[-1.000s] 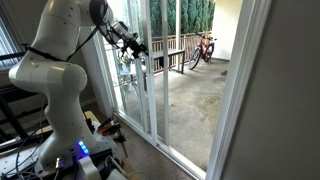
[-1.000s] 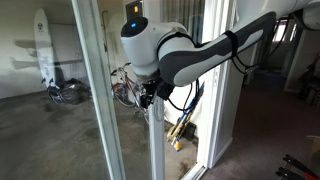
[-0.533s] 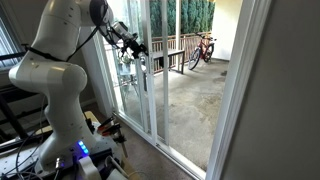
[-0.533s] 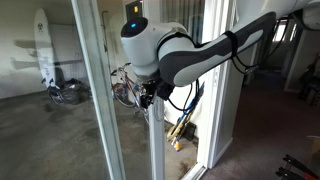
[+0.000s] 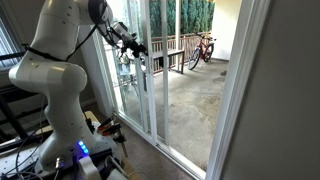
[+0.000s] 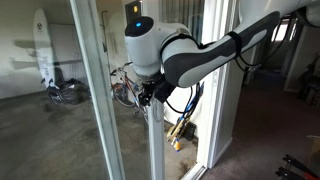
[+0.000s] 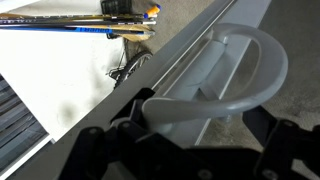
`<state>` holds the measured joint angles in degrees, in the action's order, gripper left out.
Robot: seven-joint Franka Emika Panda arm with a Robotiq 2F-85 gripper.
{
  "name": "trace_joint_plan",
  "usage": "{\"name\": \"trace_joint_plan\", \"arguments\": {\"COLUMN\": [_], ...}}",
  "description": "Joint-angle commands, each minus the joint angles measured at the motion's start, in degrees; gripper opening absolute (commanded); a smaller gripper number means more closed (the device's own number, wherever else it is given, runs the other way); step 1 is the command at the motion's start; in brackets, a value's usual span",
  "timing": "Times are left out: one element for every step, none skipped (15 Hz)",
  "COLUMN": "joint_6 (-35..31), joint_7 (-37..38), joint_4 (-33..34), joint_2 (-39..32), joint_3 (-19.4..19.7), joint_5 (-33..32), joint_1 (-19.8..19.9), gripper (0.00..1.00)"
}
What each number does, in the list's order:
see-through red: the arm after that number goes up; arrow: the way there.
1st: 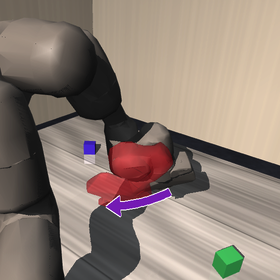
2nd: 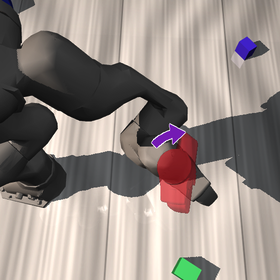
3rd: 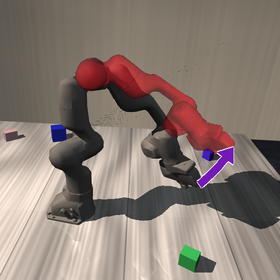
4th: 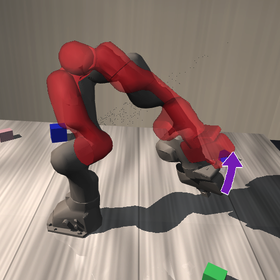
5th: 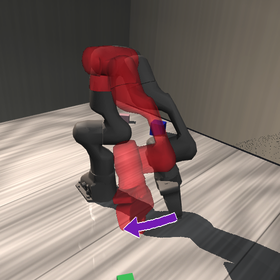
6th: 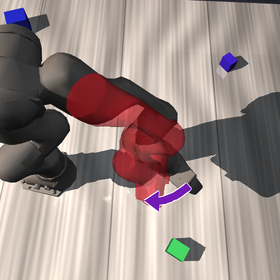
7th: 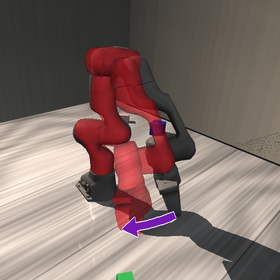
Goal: Slide open the door
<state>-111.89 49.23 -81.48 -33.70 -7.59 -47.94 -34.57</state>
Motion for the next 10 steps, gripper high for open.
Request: {"name": "trace_joint_plan", "arguments": {"joint_6": [-9.15,-10.12,-11.42,-12.91,-14.84,-16.57,-17.38,-18.10,-18.72,-19.18], "joint_7": [2.93,2.70,2.88,3.27,3.66,5.21,7.73,10.79,14.04,17.99], "joint_4": [-5.00,-7.18,-8.77,-10.54,-12.41,-14.77,-16.90,-19.14,-21.18,-23.50], "joint_2": [2.52,4.02,5.01,6.18,7.38,8.99,10.48,11.85,13.00,14.22], "joint_3": [-1.92,-2.32,-2.43,-2.69,-2.61,-2.11,-1.53,-1.21,-1.40,-1.75], "joint_5": [-0.76,-0.31,-0.19,-0.47,-1.30,-3.73,-7.24,-11.61,-15.96,-20.80], "joint_1": [-0.49,-0.56,-0.57,-0.61,-0.75,-1.52,-2.62,-3.54,-4.01,-4.51], "gripper": [1.00,1.00,1.00,1.00,1.00,1.00,1.00,1.00,1.00,1.00]}}
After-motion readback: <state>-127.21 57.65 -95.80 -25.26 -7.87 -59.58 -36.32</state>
